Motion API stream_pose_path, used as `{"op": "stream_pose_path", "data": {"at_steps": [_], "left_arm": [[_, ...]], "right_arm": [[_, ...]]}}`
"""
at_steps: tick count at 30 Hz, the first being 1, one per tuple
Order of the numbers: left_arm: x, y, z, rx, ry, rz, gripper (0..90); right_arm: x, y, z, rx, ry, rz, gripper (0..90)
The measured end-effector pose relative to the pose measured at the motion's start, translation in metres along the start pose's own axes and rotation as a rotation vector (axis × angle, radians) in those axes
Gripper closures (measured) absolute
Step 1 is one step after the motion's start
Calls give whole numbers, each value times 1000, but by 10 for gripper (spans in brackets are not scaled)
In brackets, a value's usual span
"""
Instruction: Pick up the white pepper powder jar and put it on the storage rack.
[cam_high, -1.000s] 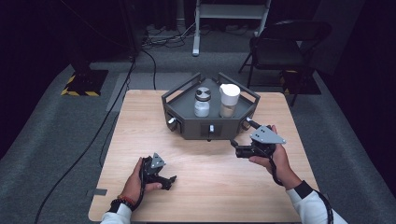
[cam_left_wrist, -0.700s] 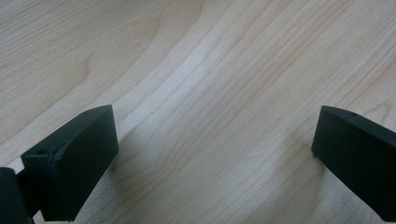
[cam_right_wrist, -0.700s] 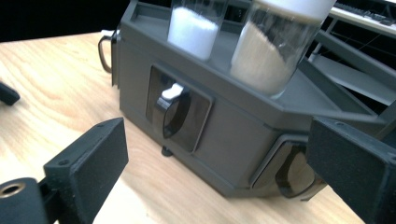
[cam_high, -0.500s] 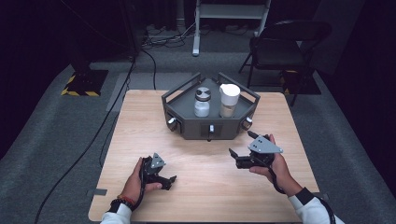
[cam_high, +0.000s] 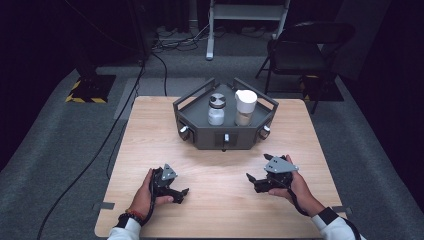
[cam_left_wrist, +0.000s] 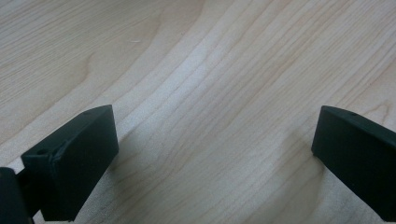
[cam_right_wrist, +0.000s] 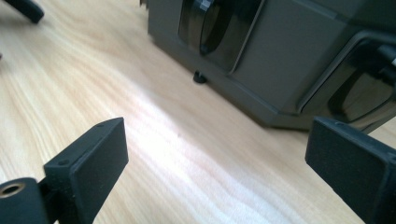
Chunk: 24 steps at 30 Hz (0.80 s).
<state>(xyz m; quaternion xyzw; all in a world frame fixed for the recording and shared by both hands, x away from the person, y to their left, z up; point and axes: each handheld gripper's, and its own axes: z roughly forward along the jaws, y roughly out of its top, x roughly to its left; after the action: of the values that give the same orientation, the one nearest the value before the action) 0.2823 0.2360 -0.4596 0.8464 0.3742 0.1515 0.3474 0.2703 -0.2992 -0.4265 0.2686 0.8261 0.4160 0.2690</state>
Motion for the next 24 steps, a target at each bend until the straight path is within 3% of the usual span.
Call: {"op": "stream_pose_path", "data": {"at_steps": [14,24], "left_arm": [[0,0,0,-2,1,-1,0],[-1,0,0,-1,2,-1,0]], "right_arm": [[-13,-12,1,104,21,41,55],[-25,-21,-1,193,61,37,55]]}}
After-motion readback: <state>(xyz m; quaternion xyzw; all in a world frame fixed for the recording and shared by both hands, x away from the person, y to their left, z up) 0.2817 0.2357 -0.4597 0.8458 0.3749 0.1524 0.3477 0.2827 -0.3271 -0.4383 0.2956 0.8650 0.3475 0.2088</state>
